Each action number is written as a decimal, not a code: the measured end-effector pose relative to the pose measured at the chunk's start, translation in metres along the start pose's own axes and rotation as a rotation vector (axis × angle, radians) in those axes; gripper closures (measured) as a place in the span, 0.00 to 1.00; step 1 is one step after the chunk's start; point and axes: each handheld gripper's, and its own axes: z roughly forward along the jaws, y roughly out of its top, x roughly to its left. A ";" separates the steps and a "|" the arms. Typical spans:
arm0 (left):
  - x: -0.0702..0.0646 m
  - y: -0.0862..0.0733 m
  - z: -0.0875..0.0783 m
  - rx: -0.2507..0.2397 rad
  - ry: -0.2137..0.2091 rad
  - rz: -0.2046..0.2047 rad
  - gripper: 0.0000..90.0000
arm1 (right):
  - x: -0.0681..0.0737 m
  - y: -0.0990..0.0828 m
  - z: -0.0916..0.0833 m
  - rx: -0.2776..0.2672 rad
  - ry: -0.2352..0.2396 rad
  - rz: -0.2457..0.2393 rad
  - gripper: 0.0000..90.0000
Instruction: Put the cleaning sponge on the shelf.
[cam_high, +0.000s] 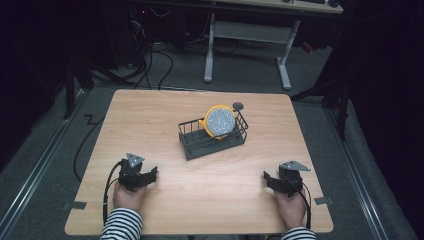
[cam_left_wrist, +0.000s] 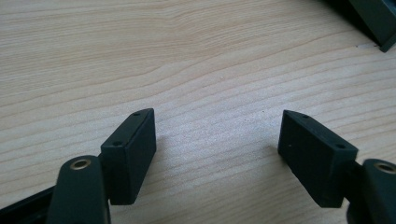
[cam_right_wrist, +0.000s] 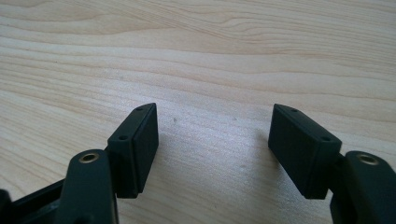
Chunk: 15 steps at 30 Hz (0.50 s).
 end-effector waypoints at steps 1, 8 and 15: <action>0.000 0.000 0.000 -0.001 0.000 -0.002 0.32 | 0.000 0.000 0.000 0.000 0.000 0.000 0.37; 0.000 0.000 0.000 -0.001 -0.001 -0.005 0.32 | 0.000 0.000 0.000 0.000 0.000 -0.001 0.37; 0.000 0.000 0.000 -0.001 -0.002 -0.005 0.32 | 0.000 0.000 0.000 0.000 0.000 -0.001 0.37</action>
